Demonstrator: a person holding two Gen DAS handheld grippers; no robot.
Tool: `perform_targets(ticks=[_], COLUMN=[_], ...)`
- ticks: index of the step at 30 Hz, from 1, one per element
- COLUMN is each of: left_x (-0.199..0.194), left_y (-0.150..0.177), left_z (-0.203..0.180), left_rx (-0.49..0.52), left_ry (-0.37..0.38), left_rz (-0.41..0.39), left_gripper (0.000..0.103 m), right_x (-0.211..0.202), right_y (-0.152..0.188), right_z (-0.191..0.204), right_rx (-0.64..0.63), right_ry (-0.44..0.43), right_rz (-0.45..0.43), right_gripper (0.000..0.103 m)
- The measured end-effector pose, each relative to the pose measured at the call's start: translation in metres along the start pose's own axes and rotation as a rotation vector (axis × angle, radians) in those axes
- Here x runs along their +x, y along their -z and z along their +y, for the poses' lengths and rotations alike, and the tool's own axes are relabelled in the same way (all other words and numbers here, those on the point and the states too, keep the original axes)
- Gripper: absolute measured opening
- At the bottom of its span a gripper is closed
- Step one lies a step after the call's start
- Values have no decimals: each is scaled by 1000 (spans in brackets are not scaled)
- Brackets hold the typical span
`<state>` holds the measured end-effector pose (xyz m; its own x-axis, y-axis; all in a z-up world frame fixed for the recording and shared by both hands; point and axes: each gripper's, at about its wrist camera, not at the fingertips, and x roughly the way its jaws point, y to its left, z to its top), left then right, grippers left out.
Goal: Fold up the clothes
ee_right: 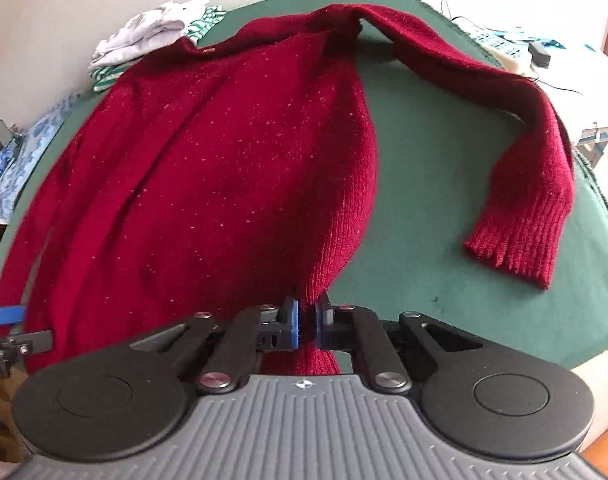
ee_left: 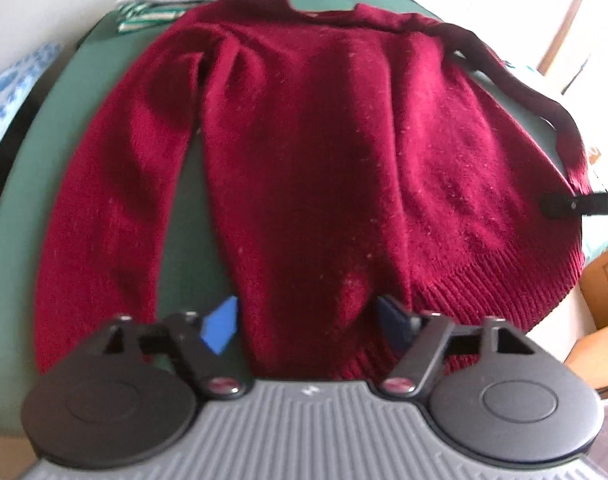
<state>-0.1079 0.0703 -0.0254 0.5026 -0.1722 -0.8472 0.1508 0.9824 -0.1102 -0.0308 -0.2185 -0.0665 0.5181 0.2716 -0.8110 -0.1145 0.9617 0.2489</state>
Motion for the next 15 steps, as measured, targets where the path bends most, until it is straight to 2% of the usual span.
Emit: perform_targets(ticks=[1,3,6,9,12,13,15], left_x=[-2,-10,-24,-33,-26,-22,-25], left_y=[-1,-4,-4,0,2,0,-9], left_z=[0,3,6,14,19,20,22], left_rx=[20,64,116,128,149,150,130], left_ry=[12,42,63,71,29,7,2], left_rz=[0,1,3,13,58,70,42], left_gripper=[48,14,12,11,12,12,12], right_x=[-5,-19,-52,-79,-79,-71,-54], right_y=[-1,-2,1,10,20,24,28], right_z=[-4,-9,-13,-26,-37,-36,-27], right_rx=[24,48,15,-25,-18,-28,-71], right_ry=[-31,-80,-104,-61,-19,-5,19], right_rz=[-2,-17,-29,6,79,125,240], right_gripper=[7,7,7,7,9,16,25])
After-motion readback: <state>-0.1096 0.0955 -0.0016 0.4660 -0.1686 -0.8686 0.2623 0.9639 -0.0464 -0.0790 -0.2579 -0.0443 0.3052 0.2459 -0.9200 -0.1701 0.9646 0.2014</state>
